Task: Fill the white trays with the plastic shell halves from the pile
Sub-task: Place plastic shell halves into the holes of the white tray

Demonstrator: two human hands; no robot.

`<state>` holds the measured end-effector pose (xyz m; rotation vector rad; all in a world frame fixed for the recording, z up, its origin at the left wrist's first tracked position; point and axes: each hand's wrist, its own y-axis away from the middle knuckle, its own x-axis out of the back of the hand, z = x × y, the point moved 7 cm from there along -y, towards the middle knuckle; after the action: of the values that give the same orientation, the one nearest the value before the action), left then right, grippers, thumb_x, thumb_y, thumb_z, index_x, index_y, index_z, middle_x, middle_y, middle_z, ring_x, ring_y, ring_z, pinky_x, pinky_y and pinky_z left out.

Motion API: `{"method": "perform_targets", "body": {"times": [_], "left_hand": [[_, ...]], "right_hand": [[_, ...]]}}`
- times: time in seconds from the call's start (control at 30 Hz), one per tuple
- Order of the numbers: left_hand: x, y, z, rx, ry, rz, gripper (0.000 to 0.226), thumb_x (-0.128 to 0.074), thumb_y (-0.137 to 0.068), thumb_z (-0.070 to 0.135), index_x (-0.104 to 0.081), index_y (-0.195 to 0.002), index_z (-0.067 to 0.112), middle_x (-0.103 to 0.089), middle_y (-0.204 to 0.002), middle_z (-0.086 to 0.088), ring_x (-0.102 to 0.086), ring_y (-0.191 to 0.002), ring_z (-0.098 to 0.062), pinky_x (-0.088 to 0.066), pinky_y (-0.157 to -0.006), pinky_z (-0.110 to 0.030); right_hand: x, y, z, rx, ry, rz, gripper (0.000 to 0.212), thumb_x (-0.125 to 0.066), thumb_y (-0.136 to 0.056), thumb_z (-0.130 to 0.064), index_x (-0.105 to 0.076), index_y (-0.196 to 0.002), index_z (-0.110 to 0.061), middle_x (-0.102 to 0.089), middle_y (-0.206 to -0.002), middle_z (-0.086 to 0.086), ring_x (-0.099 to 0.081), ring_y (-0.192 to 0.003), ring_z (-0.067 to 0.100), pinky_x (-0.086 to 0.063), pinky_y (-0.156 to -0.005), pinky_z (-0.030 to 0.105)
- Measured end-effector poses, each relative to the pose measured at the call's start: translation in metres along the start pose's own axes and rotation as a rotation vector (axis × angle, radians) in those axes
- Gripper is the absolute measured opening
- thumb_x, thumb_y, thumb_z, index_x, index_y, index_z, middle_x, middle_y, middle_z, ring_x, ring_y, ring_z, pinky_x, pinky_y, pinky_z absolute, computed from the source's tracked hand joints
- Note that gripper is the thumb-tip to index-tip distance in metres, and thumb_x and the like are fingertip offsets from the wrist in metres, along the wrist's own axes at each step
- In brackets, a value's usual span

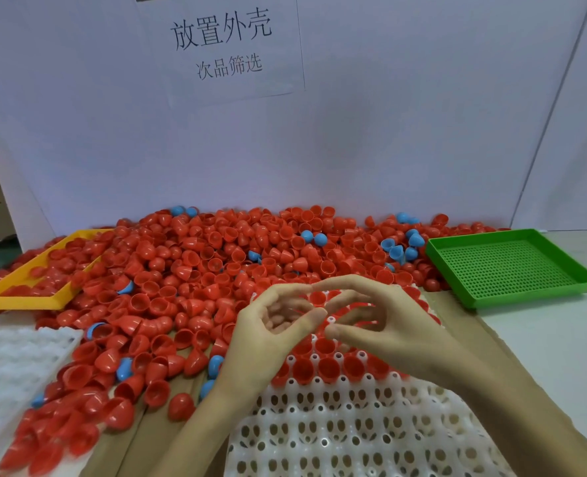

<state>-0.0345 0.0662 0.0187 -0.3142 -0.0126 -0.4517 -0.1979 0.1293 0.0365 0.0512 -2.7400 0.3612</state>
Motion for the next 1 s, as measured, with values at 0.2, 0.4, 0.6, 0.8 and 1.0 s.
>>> {"method": "perform_targets", "body": {"times": [0.2,0.4,0.6,0.8,1.0], "left_hand": [[-0.002,0.001,-0.005,0.034,0.058,-0.003,0.07,-0.079,-0.077,0.057,-0.053,-0.136,0.027,-0.079,-0.101,-0.005,-0.079,-0.087,-0.02,-0.06,-0.081,-0.022],[0.002,-0.002,-0.001,-0.005,0.018,0.026,0.036,-0.086,-0.085,0.019,-0.07,-0.118,0.018,-0.074,-0.114,0.003,-0.075,-0.105,-0.017,-0.058,-0.088,-0.022],[0.003,-0.001,0.004,-0.102,0.031,0.004,0.031,-0.082,-0.087,0.0,-0.066,-0.111,0.011,-0.076,-0.107,0.0,-0.076,-0.104,-0.021,-0.058,-0.09,-0.024],[0.002,0.0,0.007,-0.162,0.009,-0.012,0.031,-0.085,-0.086,0.007,-0.062,-0.107,0.01,-0.072,-0.115,0.004,-0.075,-0.108,-0.024,-0.059,-0.095,-0.028],[0.002,0.0,0.006,-0.13,0.022,0.011,0.018,-0.075,-0.095,0.012,-0.065,-0.111,0.013,-0.076,-0.106,-0.004,-0.077,-0.099,-0.022,-0.061,-0.09,-0.029]], "right_hand": [[-0.003,0.0,0.001,0.051,0.143,0.059,0.015,-0.083,-0.089,-0.026,-0.074,-0.101,-0.028,-0.075,-0.096,-0.006,-0.077,-0.083,0.016,-0.065,-0.072,0.041],[0.015,-0.002,0.003,0.029,0.12,0.111,0.012,-0.082,-0.09,-0.024,-0.073,-0.096,-0.028,-0.077,-0.091,-0.006,-0.076,-0.079,0.015,-0.065,-0.071,0.038],[0.013,-0.002,0.004,0.029,0.054,0.086,0.016,-0.084,-0.089,-0.022,-0.073,-0.097,-0.03,-0.074,-0.099,-0.007,-0.076,-0.083,0.017,-0.062,-0.069,0.029],[0.011,-0.002,0.003,0.053,0.05,0.121,0.016,-0.082,-0.09,-0.022,-0.071,-0.101,-0.025,-0.074,-0.102,-0.006,-0.076,-0.091,0.017,-0.064,-0.075,0.034],[0.011,-0.002,0.003,0.051,0.027,0.113,0.029,-0.077,-0.092,-0.033,-0.066,-0.119,-0.032,-0.072,-0.107,-0.008,-0.074,-0.096,0.018,-0.063,-0.077,0.037]]}}
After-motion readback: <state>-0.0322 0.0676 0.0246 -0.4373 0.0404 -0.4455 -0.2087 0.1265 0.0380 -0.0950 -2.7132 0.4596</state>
